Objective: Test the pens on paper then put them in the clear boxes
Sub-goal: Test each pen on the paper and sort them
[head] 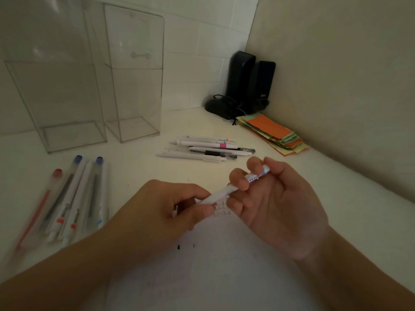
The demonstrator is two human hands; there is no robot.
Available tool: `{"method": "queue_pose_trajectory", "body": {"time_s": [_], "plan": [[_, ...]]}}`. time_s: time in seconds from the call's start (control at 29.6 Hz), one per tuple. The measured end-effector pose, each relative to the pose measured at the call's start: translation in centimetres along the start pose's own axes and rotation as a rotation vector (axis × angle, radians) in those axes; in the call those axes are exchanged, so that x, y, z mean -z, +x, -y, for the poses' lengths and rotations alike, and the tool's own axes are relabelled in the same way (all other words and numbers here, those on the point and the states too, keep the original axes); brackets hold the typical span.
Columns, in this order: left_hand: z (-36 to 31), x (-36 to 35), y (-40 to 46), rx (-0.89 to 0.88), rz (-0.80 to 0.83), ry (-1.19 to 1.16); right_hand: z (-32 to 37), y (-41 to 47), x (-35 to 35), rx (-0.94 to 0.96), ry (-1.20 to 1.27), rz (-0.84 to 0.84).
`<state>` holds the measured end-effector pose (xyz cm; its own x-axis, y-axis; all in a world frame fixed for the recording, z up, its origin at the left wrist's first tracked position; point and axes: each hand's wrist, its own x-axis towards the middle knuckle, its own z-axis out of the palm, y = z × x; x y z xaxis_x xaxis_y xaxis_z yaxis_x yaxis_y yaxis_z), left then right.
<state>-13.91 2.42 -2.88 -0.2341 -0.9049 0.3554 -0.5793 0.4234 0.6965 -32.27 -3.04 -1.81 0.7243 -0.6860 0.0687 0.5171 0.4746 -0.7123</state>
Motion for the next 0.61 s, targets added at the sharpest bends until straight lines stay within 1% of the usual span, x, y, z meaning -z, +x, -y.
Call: {"method": "queue_pose_trajectory", "body": {"time_s": [0.07, 0.14, 0.2, 0.3, 0.37, 0.47, 0.54, 0.61], "plan": [[0.0, 0.0, 0.0, -0.004, -0.005, 0.003, -0.1, 0.0, -0.1, 0.02, -0.023, -0.007], [-0.2, -0.1, 0.0, 0.0, -0.015, -0.015, -0.4, 0.0, -0.3, 0.012, -0.098, -0.038], [-0.4, -0.2, 0.0, -0.005, -0.029, -0.043, -0.9, -0.2, -0.7, 0.007, -0.283, -0.069], [-0.2, -0.2, 0.1, -0.01, -0.024, -0.052, -1.5, -0.4, -1.0, 0.075, -0.639, -0.091], [0.2, -0.3, 0.2, 0.037, 0.011, -0.065, -1.0, -0.4, -1.1, 0.08, -0.75, -0.187], [1.3, -0.5, 0.1, 0.097, 0.121, 0.047, 0.6, -0.4, -0.3, 0.121, -0.711, -0.429], [2.0, -0.7, 0.1, 0.057, 0.158, 0.158, 1.5, -0.5, 0.4, 0.163, -0.764, -0.534], [2.5, -0.8, 0.2, -0.001, 0.147, 0.255, 1.9, -0.6, 1.1, 0.177, -0.872, -0.592]]}}
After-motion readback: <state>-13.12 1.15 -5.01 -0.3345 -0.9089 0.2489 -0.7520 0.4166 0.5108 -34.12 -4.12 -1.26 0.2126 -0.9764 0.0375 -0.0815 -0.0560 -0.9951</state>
